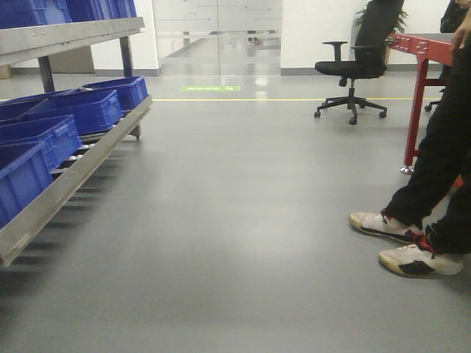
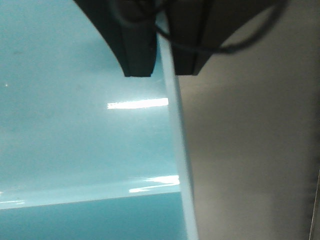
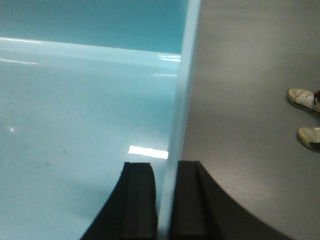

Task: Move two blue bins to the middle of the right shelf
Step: 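Drive across the floor carrying the teal bin in both grippers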

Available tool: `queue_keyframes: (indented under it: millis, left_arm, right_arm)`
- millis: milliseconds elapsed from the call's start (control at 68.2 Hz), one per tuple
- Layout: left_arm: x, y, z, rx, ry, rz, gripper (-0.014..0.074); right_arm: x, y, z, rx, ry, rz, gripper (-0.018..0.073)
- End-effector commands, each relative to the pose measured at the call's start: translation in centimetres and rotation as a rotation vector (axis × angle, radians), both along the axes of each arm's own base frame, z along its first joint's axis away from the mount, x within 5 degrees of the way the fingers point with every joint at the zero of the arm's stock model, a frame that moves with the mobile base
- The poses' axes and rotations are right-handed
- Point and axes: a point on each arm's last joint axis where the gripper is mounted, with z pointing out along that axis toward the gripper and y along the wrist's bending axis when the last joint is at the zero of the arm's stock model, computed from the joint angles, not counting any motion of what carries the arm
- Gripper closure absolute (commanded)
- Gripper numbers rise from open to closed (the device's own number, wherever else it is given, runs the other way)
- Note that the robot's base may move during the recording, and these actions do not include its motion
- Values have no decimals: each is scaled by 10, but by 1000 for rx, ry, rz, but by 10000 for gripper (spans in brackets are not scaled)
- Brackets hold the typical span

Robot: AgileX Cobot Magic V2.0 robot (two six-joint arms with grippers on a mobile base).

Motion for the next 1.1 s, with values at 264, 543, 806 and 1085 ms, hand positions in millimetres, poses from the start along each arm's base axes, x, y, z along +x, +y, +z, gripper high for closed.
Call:
queue_keyframes:
  millis: [264,543,806,1085]
  left_arm:
    - [-4,-3,11,-52,-67,-30,707]
    - [-4,-3,11,-52,-67,-30,707]
    - [-4,-3,11,-52,-67,-30,707]
    - [-4,-3,11,-52,-67,-30,707]
  right_arm:
    - [-4,1,12,44,-65,17,712]
    - [-4,1,12,44,-65,17,712]
    - [-4,1,12,44,-65,17,712]
    - [-4,1,12,44,-65,17,712]
